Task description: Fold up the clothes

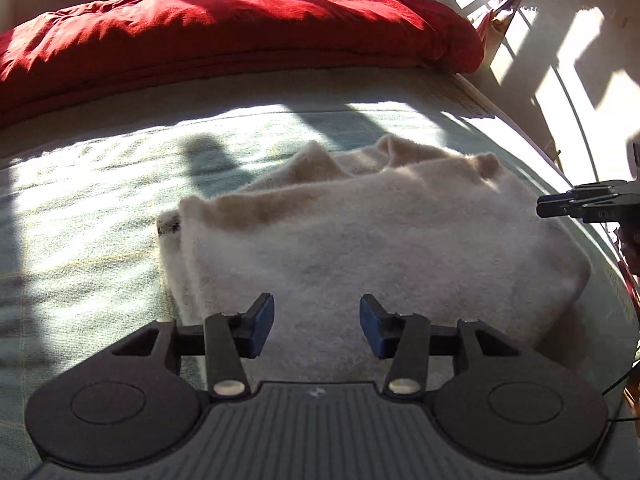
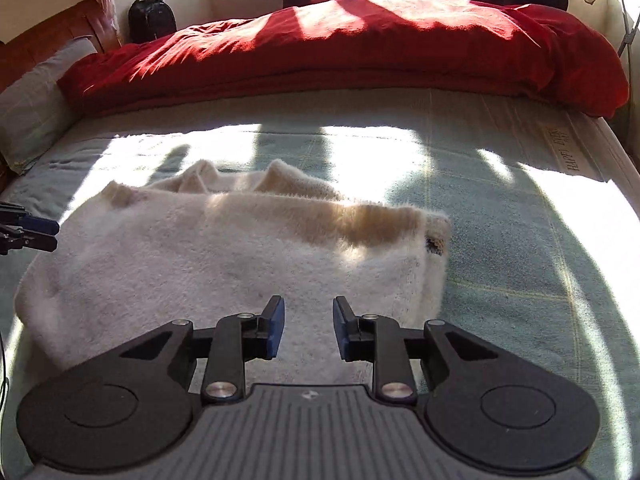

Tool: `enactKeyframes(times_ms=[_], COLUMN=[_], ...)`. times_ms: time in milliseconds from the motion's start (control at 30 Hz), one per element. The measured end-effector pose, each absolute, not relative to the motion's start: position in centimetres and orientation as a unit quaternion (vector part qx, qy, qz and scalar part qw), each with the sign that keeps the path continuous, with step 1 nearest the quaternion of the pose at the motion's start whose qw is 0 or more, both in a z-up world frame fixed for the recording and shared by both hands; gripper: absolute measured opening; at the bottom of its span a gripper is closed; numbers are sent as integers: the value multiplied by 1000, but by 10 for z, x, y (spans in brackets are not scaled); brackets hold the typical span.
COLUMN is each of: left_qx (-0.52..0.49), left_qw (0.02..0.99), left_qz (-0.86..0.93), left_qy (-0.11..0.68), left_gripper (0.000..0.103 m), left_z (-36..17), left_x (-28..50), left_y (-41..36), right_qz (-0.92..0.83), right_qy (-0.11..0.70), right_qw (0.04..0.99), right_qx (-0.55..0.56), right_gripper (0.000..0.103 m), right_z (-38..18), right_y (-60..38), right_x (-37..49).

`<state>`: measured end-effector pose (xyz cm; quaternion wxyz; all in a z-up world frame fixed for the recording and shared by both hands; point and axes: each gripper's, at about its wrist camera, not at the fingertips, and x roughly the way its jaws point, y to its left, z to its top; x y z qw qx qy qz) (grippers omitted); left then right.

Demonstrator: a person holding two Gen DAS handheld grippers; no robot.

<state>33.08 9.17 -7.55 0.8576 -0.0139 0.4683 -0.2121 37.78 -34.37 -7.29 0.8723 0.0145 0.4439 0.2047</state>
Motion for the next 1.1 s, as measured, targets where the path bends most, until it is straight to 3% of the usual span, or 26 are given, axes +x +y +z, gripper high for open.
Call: enactKeyframes(times_ms=[133,267,400,667,767,933,1100], left_qx=[39,39,6,7,34,48,45], left_qw=[858,860,851,830,836,852,857], left_qz=[-191,-189,-229,-175,-175,-198,-191], left_qy=[475,473,473,530,519,482,477], left_gripper=[45,46,53,50,50,53,55], left_z=[-105,-76,-55,-103,-89,-59,-72], left_x=[309,295,278,258,252,249,263], left_y=[90,81,79,93,85,66,49], right_qz=[178,167,210,171,156,174,172], right_qy=[469,455,450,507,507,468,464], right_qw=[864,873,866,841,840,859,862], right_qx=[48,55,60,84,114,109,109], right_gripper=[27,30,30,28,26,33,34], right_z=[-90,-68,-50,-100,-96,-62,-71], right_y=[-359,-361,-347,-355,-377,-367,-345], right_x=[355,336,316,298,291,285,303])
